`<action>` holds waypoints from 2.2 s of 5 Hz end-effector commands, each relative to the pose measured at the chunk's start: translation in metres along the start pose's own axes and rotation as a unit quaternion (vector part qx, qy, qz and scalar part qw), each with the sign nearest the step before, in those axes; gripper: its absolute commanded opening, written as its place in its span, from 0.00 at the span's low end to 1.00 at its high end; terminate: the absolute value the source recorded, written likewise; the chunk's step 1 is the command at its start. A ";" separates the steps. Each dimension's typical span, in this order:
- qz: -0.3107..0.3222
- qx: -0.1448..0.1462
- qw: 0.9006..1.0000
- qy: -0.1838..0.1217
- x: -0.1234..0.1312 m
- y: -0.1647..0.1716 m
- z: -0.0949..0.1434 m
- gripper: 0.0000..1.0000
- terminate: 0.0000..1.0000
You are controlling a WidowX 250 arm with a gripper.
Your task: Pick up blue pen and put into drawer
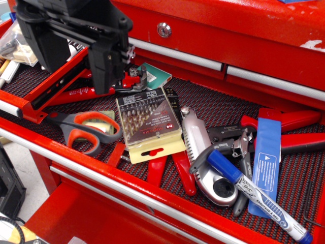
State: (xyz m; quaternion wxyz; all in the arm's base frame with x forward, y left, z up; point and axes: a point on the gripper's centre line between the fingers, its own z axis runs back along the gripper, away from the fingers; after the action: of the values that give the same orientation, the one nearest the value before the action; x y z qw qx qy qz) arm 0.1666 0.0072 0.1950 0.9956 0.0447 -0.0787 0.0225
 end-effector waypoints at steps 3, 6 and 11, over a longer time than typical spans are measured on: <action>0.241 0.056 0.969 0.015 0.031 -0.079 -0.011 1.00 0.00; 0.518 0.063 0.853 0.030 0.064 -0.155 -0.067 1.00 0.00; 0.577 -0.021 0.815 0.046 0.043 -0.186 -0.144 1.00 0.00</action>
State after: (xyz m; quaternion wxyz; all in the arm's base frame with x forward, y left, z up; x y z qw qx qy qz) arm 0.2331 -0.1676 0.0344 0.8030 -0.0154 -0.0442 0.5941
